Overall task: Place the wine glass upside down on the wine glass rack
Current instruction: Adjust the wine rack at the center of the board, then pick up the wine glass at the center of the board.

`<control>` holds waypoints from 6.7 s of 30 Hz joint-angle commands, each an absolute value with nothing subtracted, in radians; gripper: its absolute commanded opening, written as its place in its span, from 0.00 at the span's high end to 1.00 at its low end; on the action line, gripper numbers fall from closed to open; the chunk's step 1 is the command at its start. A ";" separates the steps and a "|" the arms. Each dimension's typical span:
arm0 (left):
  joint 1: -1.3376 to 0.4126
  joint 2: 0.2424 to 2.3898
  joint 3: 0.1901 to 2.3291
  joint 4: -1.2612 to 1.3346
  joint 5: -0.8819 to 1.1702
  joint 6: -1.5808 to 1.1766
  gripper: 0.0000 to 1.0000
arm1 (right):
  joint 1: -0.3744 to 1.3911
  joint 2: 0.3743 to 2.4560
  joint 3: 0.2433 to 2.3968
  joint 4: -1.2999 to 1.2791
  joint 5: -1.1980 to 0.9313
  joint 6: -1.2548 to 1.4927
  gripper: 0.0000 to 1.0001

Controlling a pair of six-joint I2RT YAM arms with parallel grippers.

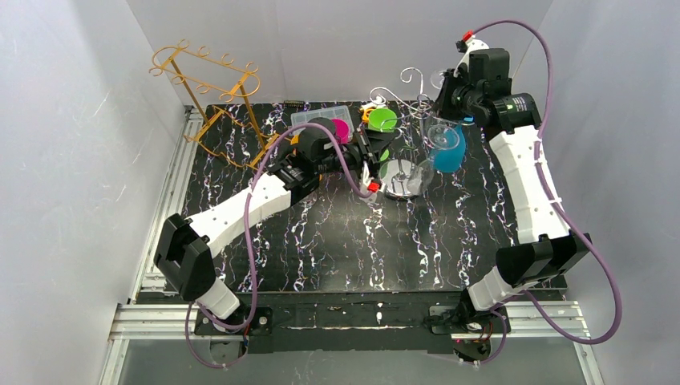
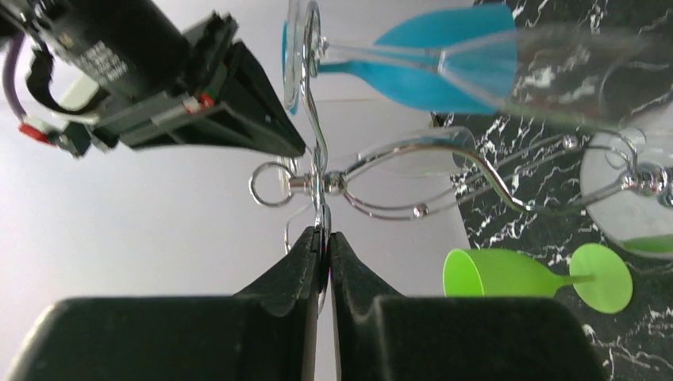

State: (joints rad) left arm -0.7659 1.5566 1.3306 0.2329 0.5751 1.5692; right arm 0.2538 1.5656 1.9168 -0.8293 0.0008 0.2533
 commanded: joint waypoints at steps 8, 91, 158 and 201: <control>-0.866 1.597 1.451 0.279 0.553 1.535 0.97 | 0.250 1.592 1.982 -0.793 0.008 0.231 0.89; -0.680 1.564 1.462 0.194 0.580 1.588 1.00 | 0.250 1.566 1.965 -0.870 -0.071 0.245 0.96; 0.056 0.965 1.355 -0.748 0.103 0.100 0.02 | 1.088 2.215 2.369 -0.746 0.322 0.002 0.38; 0.055 0.962 1.338 -0.695 0.120 0.099 0.02 | 1.022 2.218 2.307 -0.785 0.169 0.058 0.59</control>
State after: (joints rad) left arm 0.0505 0.9833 1.3472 -0.7045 0.1131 0.1053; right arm 1.0173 2.2026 2.2932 -0.7617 0.2030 0.0483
